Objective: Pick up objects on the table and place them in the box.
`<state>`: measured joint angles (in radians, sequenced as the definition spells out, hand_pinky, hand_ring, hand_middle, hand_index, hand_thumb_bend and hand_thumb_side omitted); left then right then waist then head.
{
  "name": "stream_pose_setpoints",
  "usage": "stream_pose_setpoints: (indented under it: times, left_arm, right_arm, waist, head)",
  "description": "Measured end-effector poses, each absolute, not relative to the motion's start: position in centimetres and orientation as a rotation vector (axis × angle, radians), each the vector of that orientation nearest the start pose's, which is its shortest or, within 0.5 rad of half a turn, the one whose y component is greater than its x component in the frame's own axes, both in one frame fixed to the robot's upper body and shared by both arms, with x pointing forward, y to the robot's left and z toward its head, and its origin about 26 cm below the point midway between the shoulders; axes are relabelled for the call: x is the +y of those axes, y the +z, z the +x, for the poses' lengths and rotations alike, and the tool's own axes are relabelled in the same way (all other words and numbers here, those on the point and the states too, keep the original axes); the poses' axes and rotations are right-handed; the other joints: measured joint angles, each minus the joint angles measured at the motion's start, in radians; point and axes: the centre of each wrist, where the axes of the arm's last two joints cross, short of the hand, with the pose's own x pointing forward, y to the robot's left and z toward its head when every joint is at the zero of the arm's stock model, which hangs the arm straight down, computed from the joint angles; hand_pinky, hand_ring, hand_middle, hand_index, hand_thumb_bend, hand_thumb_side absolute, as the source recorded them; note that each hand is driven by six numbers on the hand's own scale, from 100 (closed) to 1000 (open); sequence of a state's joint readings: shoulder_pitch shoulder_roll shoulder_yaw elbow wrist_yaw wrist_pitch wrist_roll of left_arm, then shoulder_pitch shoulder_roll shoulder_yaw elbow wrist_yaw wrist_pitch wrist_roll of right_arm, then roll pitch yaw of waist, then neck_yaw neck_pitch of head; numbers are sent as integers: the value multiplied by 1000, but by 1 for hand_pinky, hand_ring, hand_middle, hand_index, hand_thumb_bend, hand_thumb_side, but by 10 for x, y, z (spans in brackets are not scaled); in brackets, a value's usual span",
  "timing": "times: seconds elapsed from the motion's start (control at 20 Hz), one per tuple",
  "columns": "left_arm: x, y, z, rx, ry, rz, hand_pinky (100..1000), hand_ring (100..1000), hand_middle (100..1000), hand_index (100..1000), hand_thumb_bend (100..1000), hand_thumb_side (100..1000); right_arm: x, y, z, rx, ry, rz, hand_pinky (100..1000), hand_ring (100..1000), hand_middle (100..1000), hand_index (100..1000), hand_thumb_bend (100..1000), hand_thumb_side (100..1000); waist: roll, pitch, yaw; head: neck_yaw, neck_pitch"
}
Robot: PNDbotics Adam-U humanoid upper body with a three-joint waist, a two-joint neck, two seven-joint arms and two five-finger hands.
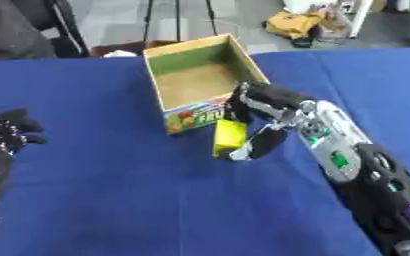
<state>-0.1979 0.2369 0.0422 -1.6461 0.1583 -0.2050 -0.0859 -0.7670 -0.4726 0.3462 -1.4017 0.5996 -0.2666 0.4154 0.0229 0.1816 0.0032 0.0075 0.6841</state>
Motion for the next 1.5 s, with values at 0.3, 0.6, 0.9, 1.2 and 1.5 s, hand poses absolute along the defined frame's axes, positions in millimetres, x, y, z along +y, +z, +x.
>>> stream_pose_setpoints:
  times: [0.3,0.6,0.9,1.2,1.5]
  left_arm:
    - [273,86,330,-2060,-211,-94,594,660,584,765,929,774]
    - [258,92,335,-2077,-246,-165,593,661,583,765,929,775]
    - [247,99,338,-2092,-278,-221,593,661,583,765,928,776]
    - [241,103,340,-2098,-296,-254,593,661,583,765,930,775]
    - [237,104,340,-2100,-312,-273,593,661,583,765,927,779]
  right_arm:
    - [-233,222,434,-1813,1572,-740,171,409,350,454,290,403]
    - [-257,221,456,-1770,1409,-886,192,426,364,469,316,404]
    - [-268,212,472,-1729,1280,-964,212,442,378,478,326,409]
    - [-272,198,481,-1691,1214,-1030,273,490,430,533,387,467]
    - [-268,193,485,-1678,1227,-1078,349,580,522,665,421,511]
  waist:
    - [7,18,67]
    - [18,37,130]
    - [27,58,189]
    - [32,72,228]
    - [39,76,240]
  head:
    - [-21,-9]
    - [-56,-25]
    - [-99,-45]
    - [-125,-61]
    - [-133,-62]
